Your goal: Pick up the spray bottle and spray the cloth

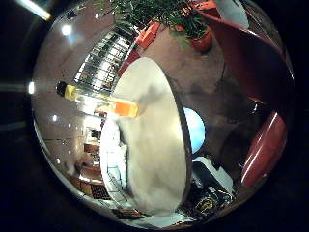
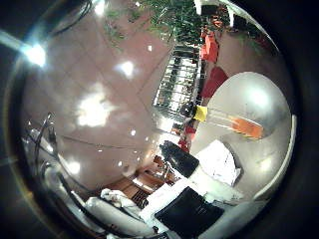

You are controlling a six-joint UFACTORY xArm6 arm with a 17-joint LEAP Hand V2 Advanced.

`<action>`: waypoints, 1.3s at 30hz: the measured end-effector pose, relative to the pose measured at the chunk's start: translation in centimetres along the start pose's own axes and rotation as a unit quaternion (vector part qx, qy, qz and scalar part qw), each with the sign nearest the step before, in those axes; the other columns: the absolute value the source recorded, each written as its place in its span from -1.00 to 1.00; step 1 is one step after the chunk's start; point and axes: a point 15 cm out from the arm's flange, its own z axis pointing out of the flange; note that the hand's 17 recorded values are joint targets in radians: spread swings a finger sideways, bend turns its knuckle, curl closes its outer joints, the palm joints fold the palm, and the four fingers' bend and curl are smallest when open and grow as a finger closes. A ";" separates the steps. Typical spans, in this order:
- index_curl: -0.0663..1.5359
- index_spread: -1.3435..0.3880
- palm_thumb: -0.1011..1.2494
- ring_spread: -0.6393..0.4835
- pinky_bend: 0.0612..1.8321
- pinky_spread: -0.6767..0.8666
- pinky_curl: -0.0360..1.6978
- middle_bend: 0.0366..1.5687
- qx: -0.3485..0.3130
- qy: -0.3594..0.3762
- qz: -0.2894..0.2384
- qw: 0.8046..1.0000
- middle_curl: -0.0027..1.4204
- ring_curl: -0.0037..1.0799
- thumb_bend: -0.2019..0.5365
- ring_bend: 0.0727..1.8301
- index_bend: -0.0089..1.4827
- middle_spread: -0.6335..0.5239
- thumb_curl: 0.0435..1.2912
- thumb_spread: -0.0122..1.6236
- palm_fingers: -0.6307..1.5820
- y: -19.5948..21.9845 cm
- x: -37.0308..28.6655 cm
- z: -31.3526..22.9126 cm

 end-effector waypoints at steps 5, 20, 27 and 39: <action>-0.51 0.34 -0.01 0.33 -0.48 0.32 -0.75 -0.52 -0.021 -0.005 -0.003 1.000 -0.42 -0.47 -0.52 -0.40 -0.77 0.17 -0.59 0.30 -0.25 -0.3 -0.2 3.5; -0.52 0.37 0.02 0.25 -0.56 0.26 -0.73 -0.45 -0.096 -0.002 -0.031 0.995 -0.40 -0.44 -0.50 -0.31 -0.76 0.14 -0.57 0.26 -0.11 0.9 -2.1 15.4; -0.45 0.23 0.40 -0.16 -0.24 -0.20 -0.70 -0.16 -0.115 -0.023 -0.033 0.993 -0.27 -0.30 -0.44 -0.01 -0.70 -0.15 -0.46 0.26 0.55 1.8 -4.4 20.4; -0.04 0.30 0.72 -0.13 0.31 -0.45 -0.37 0.45 -0.133 -0.035 -0.052 0.989 -0.09 -0.02 -0.47 0.39 0.27 -0.08 -0.30 0.32 0.75 1.6 -8.7 21.8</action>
